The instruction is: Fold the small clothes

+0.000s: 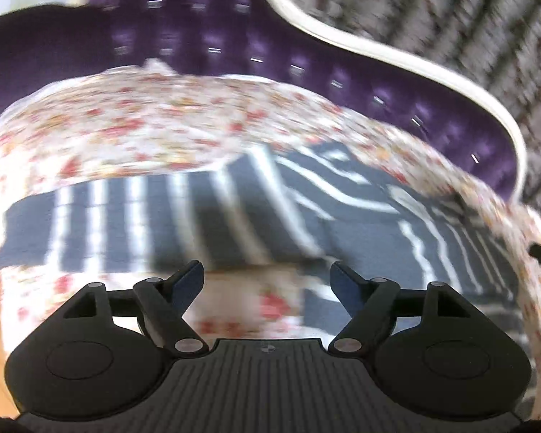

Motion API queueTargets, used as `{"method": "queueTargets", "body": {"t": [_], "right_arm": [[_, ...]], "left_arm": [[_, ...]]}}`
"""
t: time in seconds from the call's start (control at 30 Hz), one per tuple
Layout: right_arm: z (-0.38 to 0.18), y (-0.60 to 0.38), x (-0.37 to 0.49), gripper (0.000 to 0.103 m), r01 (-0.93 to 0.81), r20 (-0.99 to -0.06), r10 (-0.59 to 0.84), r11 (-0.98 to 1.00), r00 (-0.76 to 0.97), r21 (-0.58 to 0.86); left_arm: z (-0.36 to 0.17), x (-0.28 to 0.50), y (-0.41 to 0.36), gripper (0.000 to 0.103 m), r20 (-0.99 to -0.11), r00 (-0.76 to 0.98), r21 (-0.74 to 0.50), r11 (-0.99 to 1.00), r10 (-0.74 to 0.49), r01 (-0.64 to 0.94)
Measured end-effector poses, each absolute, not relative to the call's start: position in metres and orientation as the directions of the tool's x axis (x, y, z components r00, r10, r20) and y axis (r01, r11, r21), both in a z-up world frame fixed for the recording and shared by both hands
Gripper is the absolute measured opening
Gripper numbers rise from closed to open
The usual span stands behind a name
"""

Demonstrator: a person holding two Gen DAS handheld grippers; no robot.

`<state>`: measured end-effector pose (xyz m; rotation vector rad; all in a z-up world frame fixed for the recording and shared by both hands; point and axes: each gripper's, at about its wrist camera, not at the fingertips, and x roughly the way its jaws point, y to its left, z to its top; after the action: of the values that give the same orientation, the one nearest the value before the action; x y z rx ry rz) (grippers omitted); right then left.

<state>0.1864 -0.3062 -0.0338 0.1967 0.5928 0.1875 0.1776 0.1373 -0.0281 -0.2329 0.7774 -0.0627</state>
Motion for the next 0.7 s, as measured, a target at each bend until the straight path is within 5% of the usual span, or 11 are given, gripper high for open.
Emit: {"method": "queueTargets", "body": {"t": [0.33, 0.7], "right_arm": [[-0.036, -0.281, 0.188, 0.102, -0.223, -0.49, 0.362, 0.921, 0.793, 0.319], [-0.036, -0.273, 0.187, 0.102, -0.246, -0.467, 0.397, 0.903, 0.79, 0.352]], "left_arm": [[-0.051, 0.168, 0.245, 0.076, -0.715, 0.693, -0.418, 0.852, -0.094, -0.316], [-0.072, 0.167, 0.307, 0.076, -0.737, 0.675, -0.461, 0.747, -0.022, -0.479]]}}
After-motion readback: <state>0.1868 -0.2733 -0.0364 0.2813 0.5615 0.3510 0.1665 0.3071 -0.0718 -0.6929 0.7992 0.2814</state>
